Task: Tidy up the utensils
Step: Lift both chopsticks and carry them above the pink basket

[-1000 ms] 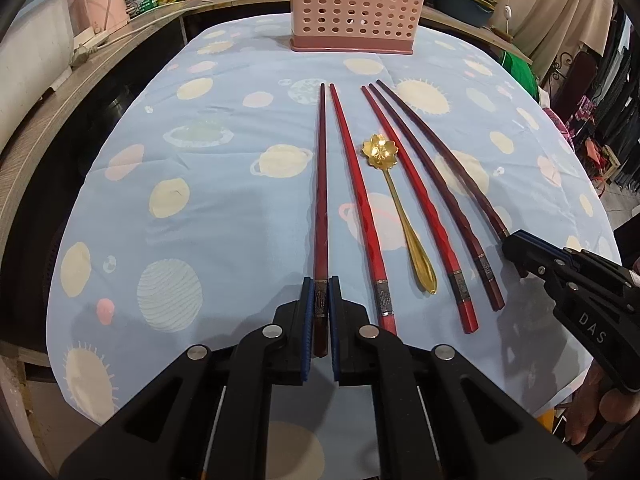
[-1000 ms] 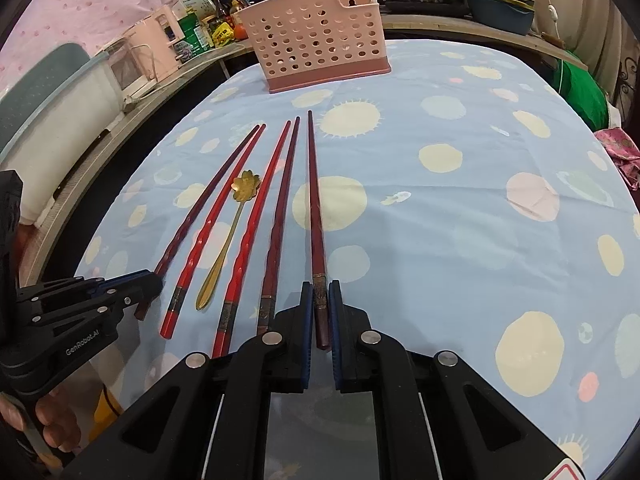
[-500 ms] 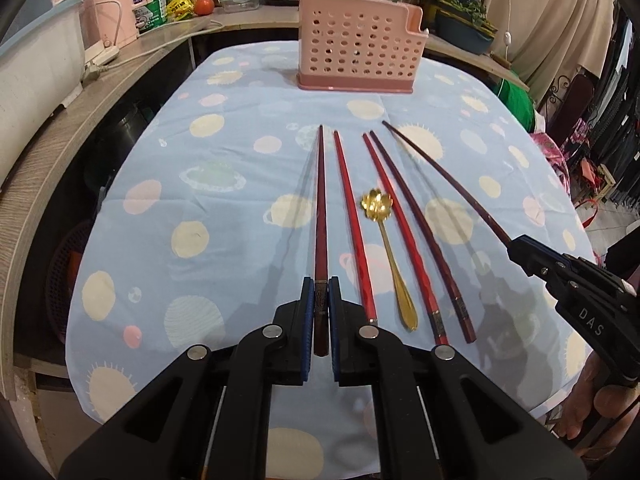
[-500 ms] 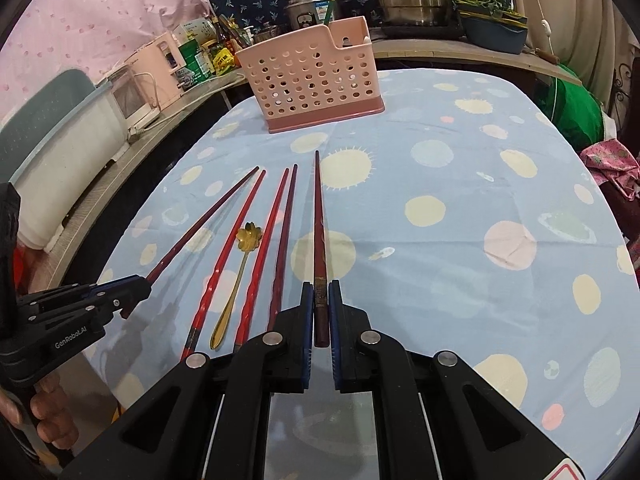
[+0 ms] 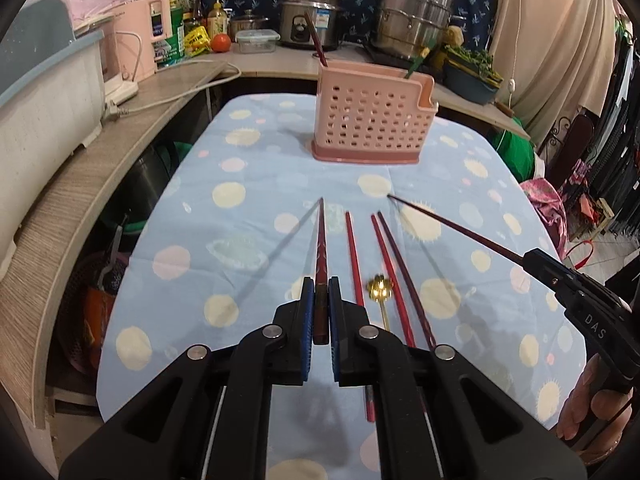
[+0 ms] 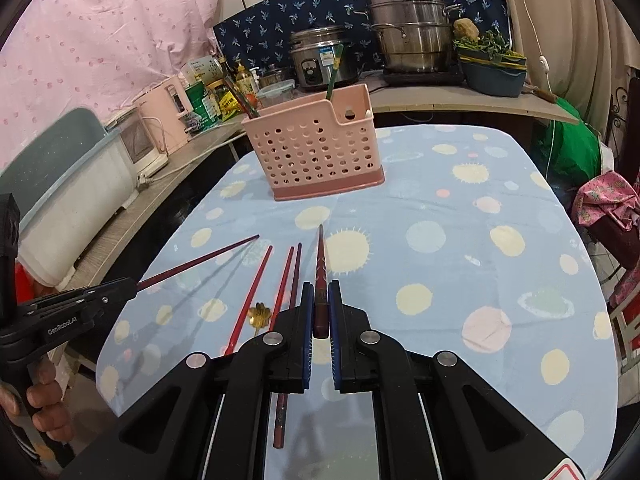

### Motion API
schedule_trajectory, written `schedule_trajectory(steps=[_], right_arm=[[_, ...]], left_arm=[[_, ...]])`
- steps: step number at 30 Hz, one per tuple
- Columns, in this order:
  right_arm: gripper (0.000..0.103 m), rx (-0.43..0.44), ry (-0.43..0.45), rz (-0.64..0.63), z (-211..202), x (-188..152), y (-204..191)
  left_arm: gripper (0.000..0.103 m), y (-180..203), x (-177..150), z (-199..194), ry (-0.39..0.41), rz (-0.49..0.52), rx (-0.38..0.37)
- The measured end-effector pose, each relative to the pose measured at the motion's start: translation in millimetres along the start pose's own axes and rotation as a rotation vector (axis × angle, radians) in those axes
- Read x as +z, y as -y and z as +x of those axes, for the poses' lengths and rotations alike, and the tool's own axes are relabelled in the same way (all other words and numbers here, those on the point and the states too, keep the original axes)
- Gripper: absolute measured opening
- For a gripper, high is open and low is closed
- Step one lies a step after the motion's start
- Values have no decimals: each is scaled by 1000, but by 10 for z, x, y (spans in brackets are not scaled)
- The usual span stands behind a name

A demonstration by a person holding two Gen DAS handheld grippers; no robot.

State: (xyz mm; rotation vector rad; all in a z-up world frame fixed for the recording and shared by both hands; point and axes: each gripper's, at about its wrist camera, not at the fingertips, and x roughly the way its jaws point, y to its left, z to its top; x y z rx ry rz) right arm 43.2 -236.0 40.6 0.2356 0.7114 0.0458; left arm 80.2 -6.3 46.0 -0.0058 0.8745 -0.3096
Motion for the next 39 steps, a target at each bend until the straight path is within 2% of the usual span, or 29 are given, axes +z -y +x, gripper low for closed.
schedule_trajectory(steps=[14, 30, 39], right_arm=[[7, -6, 122, -26, -102, 627, -4], [7, 14, 171, -39, -86, 1106, -46], [7, 54, 217, -21, -121, 1489, -17]], left_arm=[[7, -8, 567, -192, 121, 3, 5], [7, -1, 1149, -233, 201, 14, 11], [7, 98, 1538, -343, 265, 21, -15]])
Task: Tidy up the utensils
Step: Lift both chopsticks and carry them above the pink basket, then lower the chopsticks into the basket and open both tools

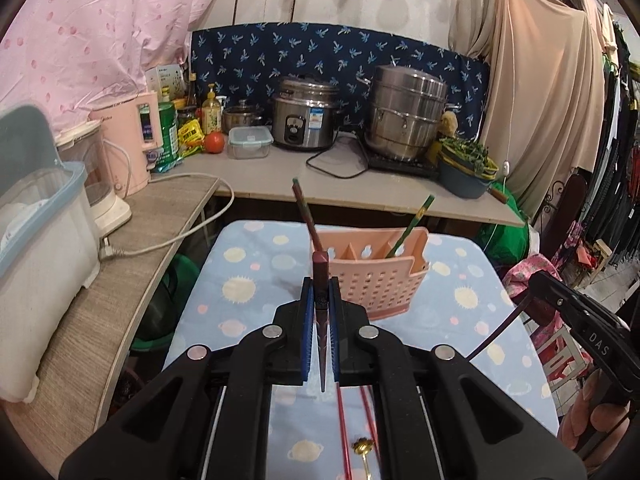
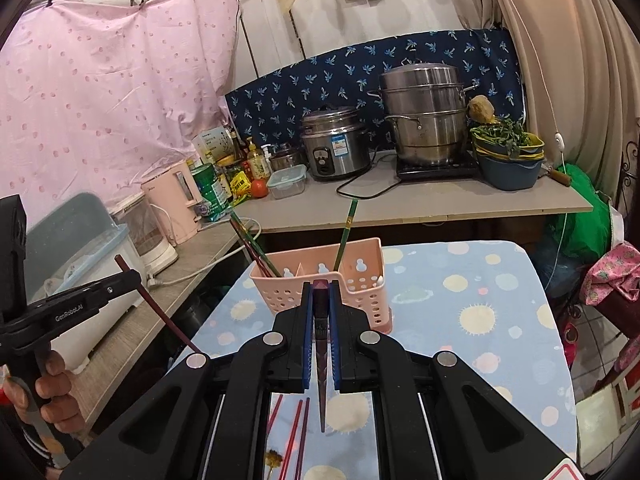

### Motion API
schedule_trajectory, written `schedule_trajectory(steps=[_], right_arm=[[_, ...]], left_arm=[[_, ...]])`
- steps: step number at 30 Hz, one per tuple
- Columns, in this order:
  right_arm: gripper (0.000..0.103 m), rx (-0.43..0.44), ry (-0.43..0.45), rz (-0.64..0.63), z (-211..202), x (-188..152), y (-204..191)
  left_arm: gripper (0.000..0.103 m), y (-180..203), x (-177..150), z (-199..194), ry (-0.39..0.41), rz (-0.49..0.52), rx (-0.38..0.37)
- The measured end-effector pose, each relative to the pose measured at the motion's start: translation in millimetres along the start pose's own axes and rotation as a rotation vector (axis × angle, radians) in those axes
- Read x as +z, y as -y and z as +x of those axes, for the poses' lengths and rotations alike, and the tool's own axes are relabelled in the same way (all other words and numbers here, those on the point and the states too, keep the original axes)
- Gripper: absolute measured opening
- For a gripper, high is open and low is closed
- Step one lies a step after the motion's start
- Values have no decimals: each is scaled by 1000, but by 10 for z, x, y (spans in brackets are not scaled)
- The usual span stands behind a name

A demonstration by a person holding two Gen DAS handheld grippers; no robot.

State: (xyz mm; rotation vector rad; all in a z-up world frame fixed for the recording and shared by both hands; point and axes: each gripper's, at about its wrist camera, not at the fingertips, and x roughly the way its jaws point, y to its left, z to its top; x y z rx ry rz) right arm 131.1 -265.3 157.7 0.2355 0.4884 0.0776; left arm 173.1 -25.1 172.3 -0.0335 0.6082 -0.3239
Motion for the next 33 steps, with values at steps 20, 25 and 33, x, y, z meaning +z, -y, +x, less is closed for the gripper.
schedule_trajectory(steps=[20, 25, 33], right_arm=[[7, 33, 175, 39, 214, 1033, -18], [7, 33, 213, 54, 348, 1240, -23], [7, 9, 149, 41, 832, 1183, 1]], left_arm=[[7, 208, 1004, -14, 174, 17, -14], [7, 194, 1180, 98, 198, 12, -7], [7, 201, 1210, 455, 173, 16, -11]])
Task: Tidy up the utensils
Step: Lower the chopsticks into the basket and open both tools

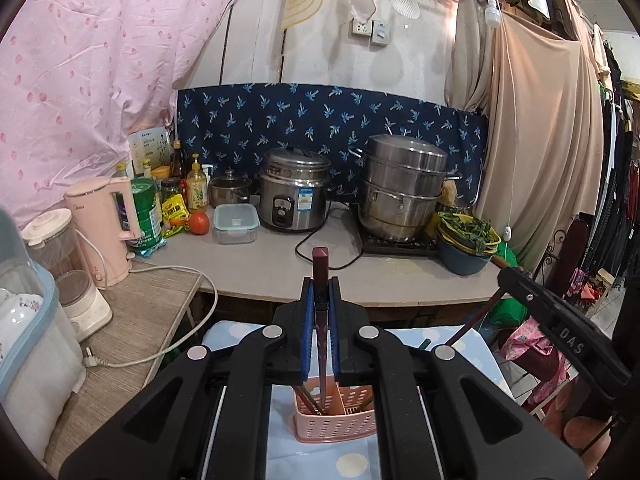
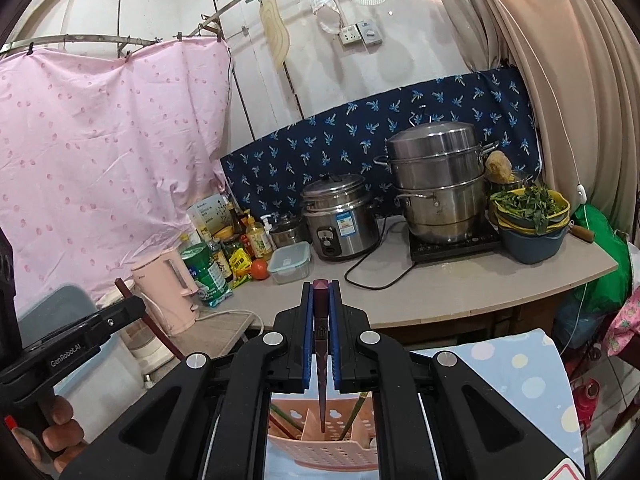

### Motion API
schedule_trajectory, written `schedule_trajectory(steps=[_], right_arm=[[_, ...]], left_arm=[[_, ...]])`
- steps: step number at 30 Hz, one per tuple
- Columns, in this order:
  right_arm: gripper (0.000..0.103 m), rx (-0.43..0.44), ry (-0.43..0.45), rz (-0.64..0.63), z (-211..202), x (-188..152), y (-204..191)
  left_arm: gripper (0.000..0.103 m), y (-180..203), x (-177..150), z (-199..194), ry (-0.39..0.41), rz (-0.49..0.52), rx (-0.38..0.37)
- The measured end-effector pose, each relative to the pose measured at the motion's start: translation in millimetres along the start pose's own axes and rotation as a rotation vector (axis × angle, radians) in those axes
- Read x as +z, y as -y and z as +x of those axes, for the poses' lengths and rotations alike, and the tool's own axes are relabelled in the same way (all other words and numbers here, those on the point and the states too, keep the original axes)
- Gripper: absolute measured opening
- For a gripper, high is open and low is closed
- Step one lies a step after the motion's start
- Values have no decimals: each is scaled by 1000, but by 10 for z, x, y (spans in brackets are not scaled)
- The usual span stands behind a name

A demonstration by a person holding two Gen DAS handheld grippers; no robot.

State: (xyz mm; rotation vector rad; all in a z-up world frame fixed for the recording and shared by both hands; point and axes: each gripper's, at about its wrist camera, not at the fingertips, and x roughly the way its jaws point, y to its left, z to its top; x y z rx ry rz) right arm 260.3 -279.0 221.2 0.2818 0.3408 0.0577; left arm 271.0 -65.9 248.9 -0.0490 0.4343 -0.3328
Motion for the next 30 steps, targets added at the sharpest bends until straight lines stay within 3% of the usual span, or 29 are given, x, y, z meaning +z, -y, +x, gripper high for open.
schedule_trajectory(steps=[9, 20, 23, 26, 30], right_arm=[[7, -22, -102, -7, 390, -378, 122], [7, -36, -158, 10, 571, -575, 255], [14, -52, -148, 9, 537, -598, 258], [23, -54, -137, 13, 473, -597, 273], [23, -52, -132, 17, 377, -598, 288]], left_arm=[[7, -45, -300, 393, -87, -8, -1], [7, -75, -518, 639, -158, -25, 13], [7, -99, -552, 656, -162, -41, 23], [14, -115, -572, 637, -161, -42, 38], [21, -144, -600, 572, -161, -43, 44]])
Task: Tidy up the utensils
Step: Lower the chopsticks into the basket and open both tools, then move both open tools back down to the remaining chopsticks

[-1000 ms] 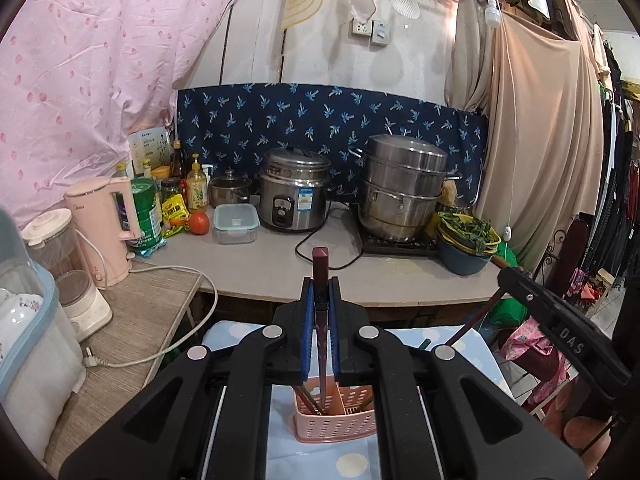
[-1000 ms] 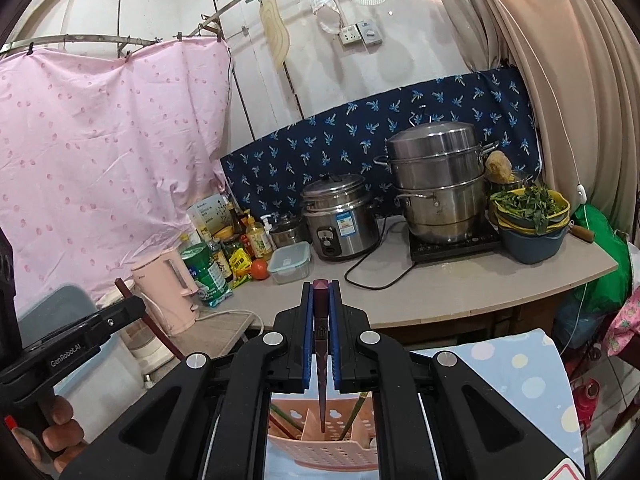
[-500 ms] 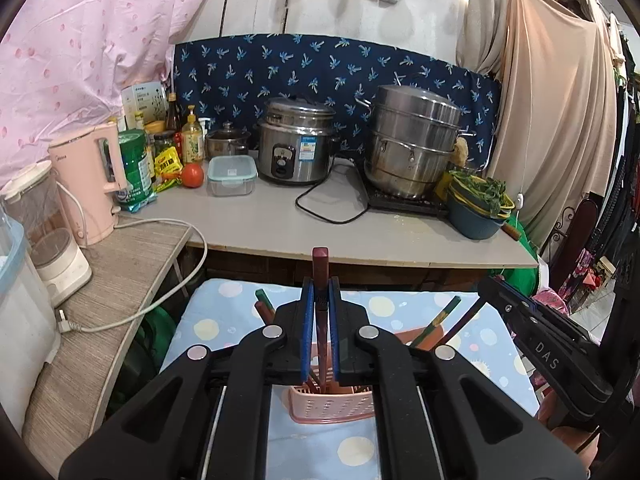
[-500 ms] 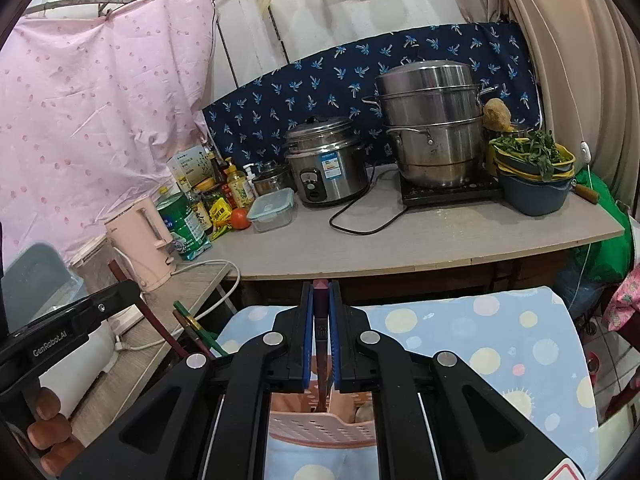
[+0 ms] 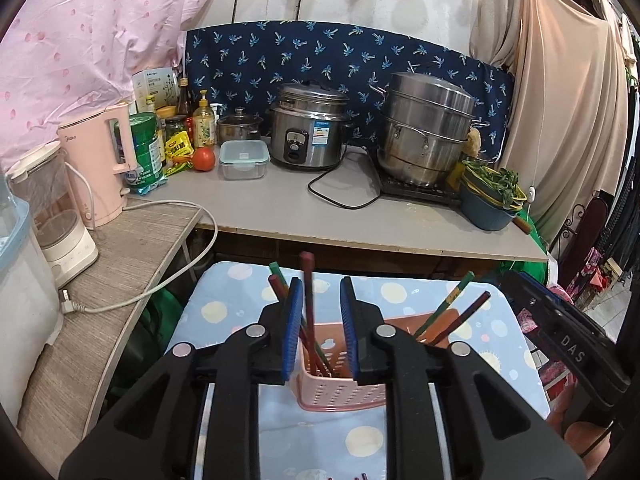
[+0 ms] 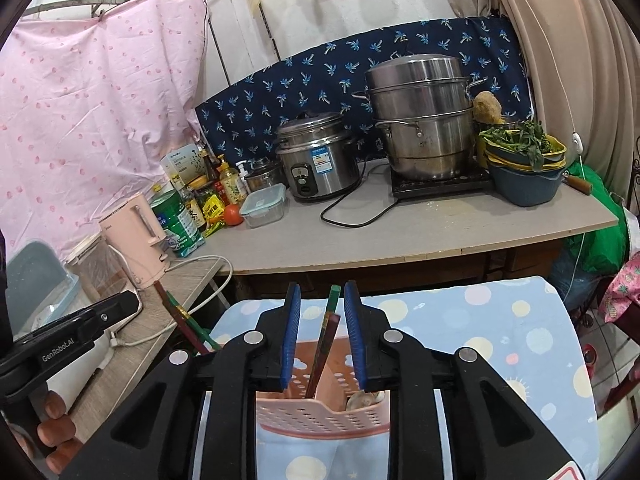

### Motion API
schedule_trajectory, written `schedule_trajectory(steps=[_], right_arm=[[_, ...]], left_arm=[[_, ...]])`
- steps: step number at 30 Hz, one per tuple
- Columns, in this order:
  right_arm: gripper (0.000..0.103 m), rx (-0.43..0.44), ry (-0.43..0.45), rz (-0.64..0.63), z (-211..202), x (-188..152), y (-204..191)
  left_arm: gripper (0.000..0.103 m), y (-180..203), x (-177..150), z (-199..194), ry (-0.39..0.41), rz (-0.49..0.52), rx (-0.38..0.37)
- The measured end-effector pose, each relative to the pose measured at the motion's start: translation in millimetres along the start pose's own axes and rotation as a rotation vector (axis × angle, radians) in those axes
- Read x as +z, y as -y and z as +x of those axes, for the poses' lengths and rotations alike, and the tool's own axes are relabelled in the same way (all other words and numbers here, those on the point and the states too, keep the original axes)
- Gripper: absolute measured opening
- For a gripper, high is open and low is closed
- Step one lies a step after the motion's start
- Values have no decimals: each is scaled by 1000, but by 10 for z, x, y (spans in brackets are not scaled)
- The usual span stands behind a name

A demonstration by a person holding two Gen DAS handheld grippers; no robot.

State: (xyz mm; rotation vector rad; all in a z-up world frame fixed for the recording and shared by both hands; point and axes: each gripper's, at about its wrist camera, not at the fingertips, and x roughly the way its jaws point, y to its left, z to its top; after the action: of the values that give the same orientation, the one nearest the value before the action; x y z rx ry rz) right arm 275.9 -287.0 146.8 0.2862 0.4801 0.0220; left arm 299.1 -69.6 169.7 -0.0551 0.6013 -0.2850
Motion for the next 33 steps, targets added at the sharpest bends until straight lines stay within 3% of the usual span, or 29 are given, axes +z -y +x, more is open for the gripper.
schedule_trajectory(steps=[20, 33], right_arm=[[23, 33, -101, -5, -516, -594, -117], [23, 34, -155, -14, -875, -1128, -167]], left_arm=[[33, 35, -453, -334, -78, 11, 0], [34, 48, -947, -523, -135, 25, 3]])
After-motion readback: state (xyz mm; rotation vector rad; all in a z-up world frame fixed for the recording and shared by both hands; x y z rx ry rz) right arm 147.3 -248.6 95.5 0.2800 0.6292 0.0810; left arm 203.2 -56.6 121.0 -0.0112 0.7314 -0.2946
